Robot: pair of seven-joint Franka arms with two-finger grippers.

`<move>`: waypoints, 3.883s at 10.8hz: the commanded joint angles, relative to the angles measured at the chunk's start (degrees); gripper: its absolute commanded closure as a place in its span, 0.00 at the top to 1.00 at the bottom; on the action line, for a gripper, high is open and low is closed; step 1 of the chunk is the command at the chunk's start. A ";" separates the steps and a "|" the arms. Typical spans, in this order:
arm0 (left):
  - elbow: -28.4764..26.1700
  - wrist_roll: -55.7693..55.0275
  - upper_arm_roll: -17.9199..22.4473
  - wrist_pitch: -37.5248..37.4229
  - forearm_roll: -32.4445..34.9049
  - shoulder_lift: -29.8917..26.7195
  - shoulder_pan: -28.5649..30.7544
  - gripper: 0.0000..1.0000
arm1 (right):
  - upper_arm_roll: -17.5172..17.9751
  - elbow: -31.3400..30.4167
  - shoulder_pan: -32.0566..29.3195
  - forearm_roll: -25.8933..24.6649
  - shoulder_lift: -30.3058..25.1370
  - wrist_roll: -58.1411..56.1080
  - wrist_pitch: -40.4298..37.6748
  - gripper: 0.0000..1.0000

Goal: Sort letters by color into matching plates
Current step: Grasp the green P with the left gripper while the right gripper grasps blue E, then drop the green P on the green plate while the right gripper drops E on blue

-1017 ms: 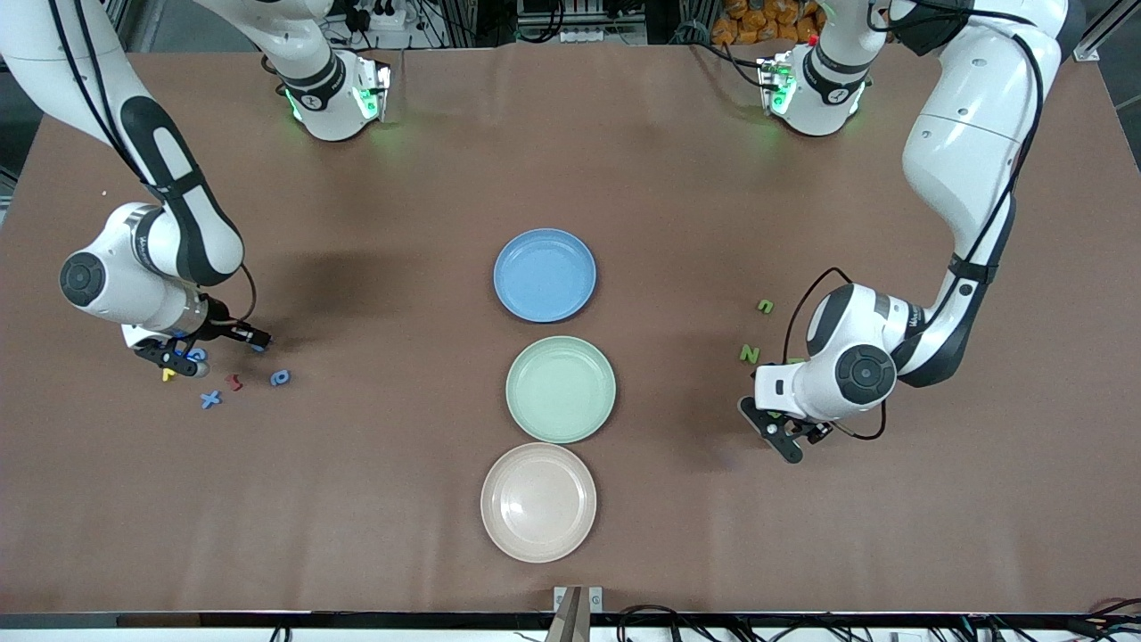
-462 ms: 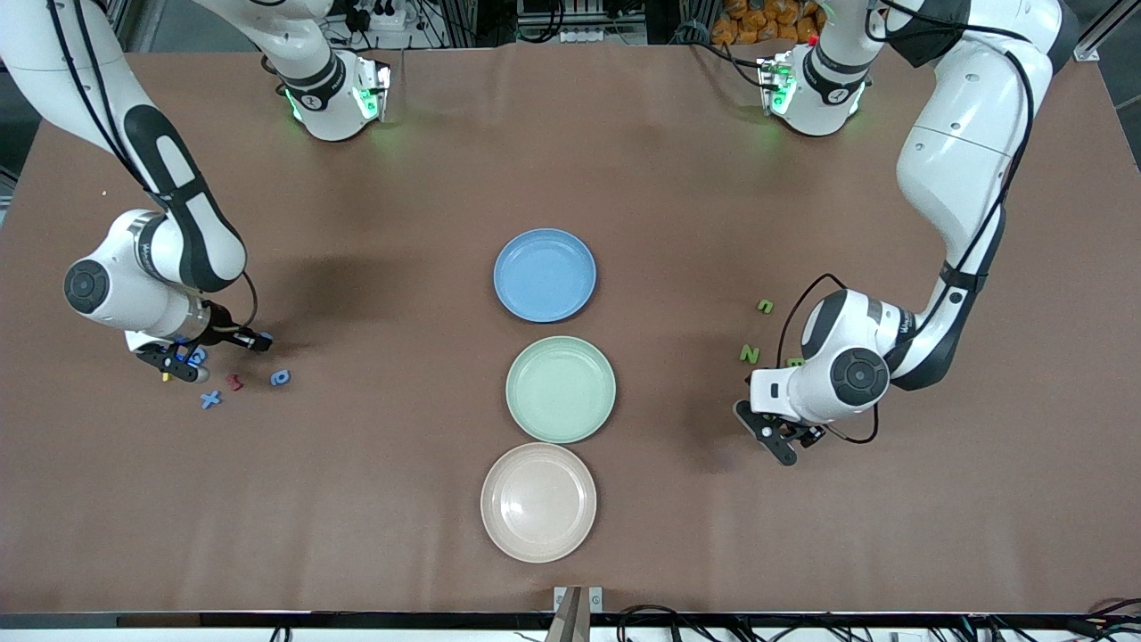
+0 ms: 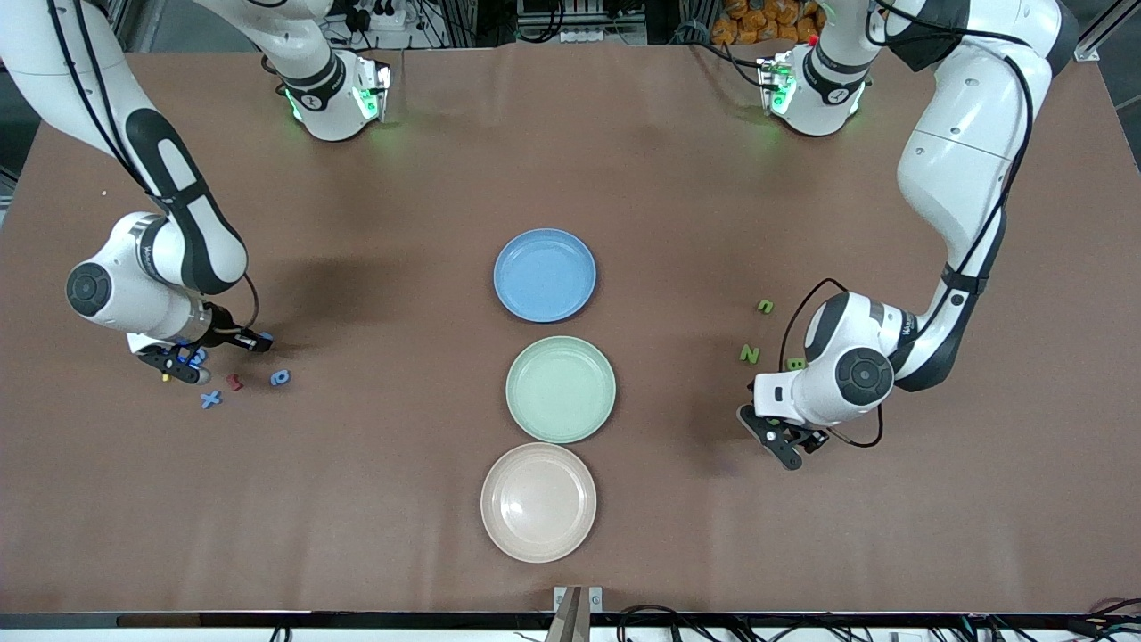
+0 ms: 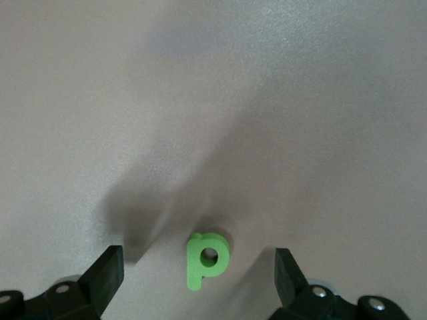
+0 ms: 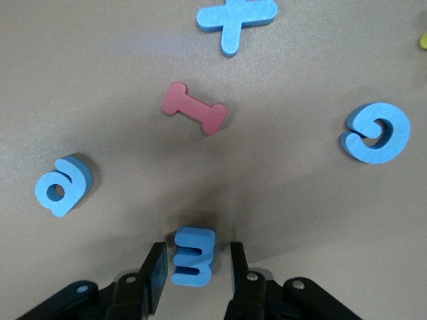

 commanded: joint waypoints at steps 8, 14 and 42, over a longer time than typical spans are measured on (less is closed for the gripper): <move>0.46 -23.84 0.70 0.38 3.20 0.50 -3.93 0.00 | 0.21 1.63 0.15 -1.61 1.70 1.59 -0.18 0.10; 0.99 -24.02 0.70 0.38 4.35 0.06 -4.19 0.00 | 0.56 12.95 3.65 -1.53 0.73 1.77 -19.76 0.00; 2.84 -75.61 -8.09 12.24 3.47 -1.26 -16.50 0.00 | 18.22 6.20 38.91 0.49 -0.59 49.30 -2.03 0.99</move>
